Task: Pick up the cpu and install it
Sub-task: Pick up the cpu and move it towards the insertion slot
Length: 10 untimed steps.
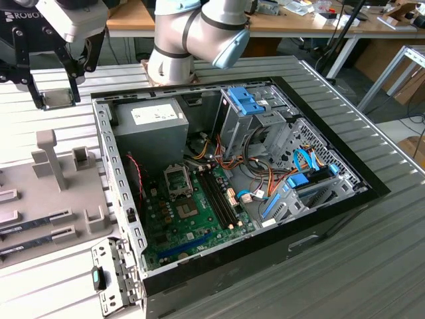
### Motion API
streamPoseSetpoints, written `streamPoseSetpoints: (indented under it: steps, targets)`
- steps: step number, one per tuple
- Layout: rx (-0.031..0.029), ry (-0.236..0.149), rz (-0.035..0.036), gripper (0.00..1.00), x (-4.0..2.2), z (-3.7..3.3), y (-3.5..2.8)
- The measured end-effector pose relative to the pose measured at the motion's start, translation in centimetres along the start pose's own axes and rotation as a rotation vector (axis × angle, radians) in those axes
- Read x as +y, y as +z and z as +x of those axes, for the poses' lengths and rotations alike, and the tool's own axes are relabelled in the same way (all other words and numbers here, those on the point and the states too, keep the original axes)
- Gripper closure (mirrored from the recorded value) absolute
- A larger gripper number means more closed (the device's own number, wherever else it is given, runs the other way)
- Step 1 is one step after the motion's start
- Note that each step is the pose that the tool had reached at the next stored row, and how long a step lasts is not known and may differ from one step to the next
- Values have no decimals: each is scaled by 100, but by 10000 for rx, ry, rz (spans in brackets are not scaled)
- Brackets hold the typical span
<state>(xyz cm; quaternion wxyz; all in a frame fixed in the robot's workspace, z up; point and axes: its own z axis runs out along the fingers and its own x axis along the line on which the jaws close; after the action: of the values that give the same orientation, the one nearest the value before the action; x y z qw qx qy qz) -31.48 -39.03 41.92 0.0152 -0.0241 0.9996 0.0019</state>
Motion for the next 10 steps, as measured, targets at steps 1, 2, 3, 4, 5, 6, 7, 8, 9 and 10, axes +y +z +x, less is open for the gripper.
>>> streamPoseSetpoints:
  steps: [1, 2, 3, 4, 5, 6, 7, 8, 9, 10]
  targets:
    - [1, 0, 0, 53, -1, -8, 1]
    - [1, 0, 1, 53, -7, -54, 5]
    - [1, 0, 0, 53, -10, -86, 9]
    - [0, 0, 0, 53, -35, -148, 20]
    - [1, 0, 0, 53, -62, -182, 28]
    - [0, 0, 0, 53, -78, -209, 36]
    - [1, 1, 0, 53, -80, -214, 37]
    - [1, 0, 1, 53, -84, -222, 39]
    - [1, 0, 0, 53, -87, -228, 41]
    - [1, 0, 0, 53, -91, -236, 43]
